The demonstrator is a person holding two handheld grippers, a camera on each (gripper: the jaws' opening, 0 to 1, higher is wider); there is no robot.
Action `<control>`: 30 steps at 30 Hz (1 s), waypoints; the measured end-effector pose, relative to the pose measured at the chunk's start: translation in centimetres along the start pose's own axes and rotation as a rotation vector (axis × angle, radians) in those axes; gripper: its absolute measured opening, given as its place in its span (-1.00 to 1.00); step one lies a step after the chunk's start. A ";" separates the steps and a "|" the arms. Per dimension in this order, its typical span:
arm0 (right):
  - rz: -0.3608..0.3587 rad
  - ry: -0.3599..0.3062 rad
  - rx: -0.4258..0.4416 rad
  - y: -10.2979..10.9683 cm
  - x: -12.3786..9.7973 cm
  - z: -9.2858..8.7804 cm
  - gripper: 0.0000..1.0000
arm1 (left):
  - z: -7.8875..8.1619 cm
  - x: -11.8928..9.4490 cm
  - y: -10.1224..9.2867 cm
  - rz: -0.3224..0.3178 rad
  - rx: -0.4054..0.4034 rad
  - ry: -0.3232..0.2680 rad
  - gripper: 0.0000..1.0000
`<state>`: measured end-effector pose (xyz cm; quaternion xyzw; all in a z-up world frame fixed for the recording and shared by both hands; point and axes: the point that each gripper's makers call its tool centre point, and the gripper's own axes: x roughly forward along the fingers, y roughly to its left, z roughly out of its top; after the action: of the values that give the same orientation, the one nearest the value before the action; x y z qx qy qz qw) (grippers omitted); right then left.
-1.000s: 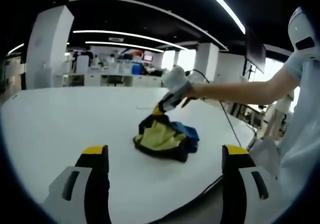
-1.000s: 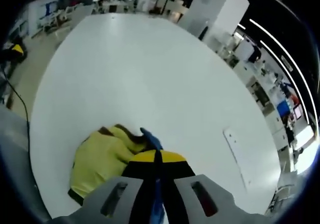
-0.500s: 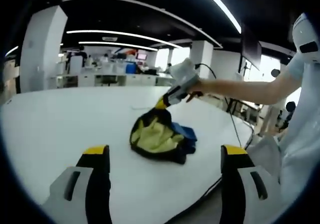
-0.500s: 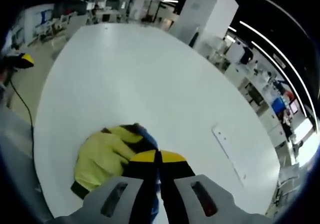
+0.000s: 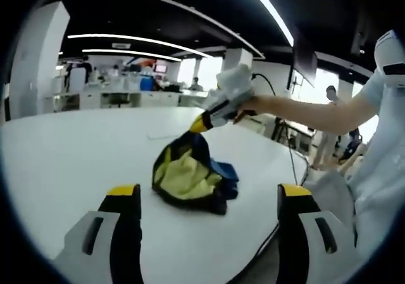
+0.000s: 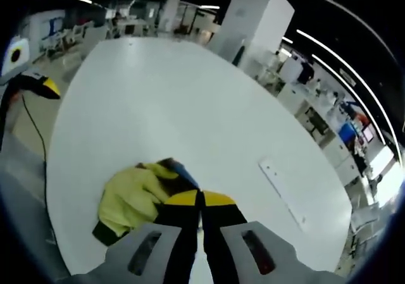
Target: Fold the garment on the visible template until the final outline fits inside the template.
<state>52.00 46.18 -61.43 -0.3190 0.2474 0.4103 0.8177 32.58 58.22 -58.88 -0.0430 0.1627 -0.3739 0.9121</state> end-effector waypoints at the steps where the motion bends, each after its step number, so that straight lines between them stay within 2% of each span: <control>1: -0.003 -0.002 -0.001 -0.1 -0.1 0.0 -0.97 | 0.0 0.1 0.1 -0.003 -0.004 -0.001 0.70; 4: -0.012 -0.009 -0.004 -0.3 -0.8 0.0 -0.97 | 0.0 0.6 0.5 -0.014 -0.016 -0.004 0.69; 7: -0.017 -0.015 -0.008 -0.5 -1.2 0.1 -0.97 | 0.9 1.2 -0.5 -0.099 -0.085 -0.054 0.65; 13: -0.034 -0.037 -0.013 -0.8 -2.8 0.4 -0.97 | 0.4 2.7 1.0 -0.081 -0.093 -0.036 0.64; 16: -0.042 -0.045 -0.016 -1.0 -3.2 0.5 -0.97 | 0.4 3.4 1.3 -0.096 -0.109 -0.037 0.60; 18: -0.047 -0.052 -0.020 -1.0 -3.8 0.6 -0.97 | 0.5 4.1 0.4 -0.096 -0.107 -0.033 0.57; 30: -0.074 -0.091 -0.040 -1.1 -6.2 1.7 -0.97 | 0.3 5.8 2.5 -0.096 -0.127 -0.018 0.42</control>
<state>49.84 43.74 -55.76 -0.3252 0.1898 0.3988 0.8362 38.21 55.95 -60.63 -0.1118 0.1754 -0.4059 0.8899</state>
